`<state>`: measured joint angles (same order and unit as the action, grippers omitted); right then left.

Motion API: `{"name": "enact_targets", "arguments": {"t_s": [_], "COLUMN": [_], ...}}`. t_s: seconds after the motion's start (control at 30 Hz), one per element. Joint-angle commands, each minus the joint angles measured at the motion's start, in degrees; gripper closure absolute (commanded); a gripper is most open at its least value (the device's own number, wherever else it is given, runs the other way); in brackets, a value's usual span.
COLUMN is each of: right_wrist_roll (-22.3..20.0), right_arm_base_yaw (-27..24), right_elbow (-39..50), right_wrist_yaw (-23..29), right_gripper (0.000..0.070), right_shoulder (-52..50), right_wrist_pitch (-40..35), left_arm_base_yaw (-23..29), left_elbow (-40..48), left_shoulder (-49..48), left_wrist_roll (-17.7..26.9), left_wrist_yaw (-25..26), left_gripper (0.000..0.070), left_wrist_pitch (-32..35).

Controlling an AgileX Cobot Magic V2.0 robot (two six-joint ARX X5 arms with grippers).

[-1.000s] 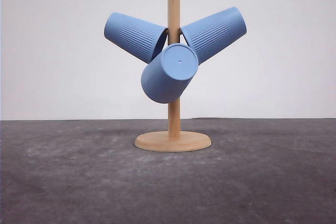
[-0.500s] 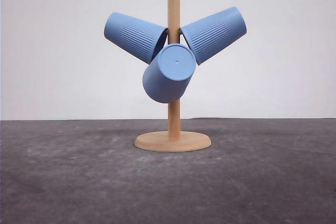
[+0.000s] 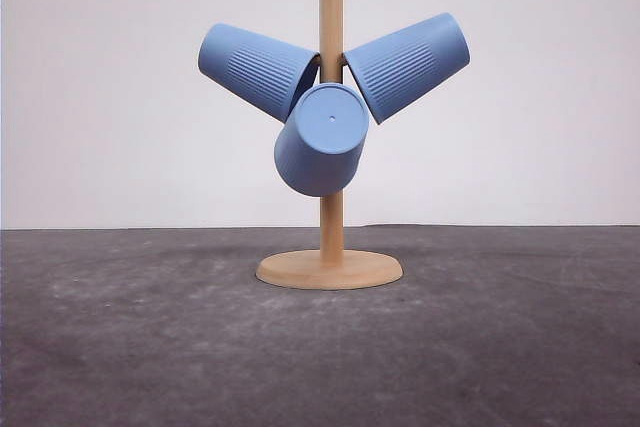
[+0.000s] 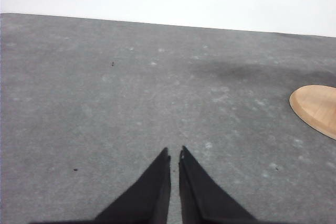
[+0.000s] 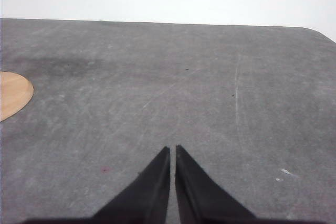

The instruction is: Place three cups

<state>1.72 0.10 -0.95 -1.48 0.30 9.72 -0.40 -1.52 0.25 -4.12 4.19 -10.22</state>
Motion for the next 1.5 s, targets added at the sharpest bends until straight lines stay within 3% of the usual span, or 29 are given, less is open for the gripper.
{"name": "enact_targets", "arguments": {"t_s": [0.0,1.47], "right_wrist_roll": [-0.44,-0.44], "right_arm_base_yaw": [0.15,0.15], "right_elbow": [0.2,0.2], "right_wrist_yaw": [0.02,0.02], "right_gripper": [0.0686,0.0686], "right_shoulder": [-0.09,-0.09], "right_wrist_pitch": [-0.72,-0.72], "left_arm_base_yaw": [0.02,0.02], "left_elbow": [0.72,0.72], "left_shoulder": [-0.07,-0.07], "left_wrist_roll": [-0.02,-0.02], "left_wrist_yaw": [-0.17,-0.17], "left_gripper": [0.0697,0.0697], "left_wrist_pitch": [-0.48,-0.48]}}
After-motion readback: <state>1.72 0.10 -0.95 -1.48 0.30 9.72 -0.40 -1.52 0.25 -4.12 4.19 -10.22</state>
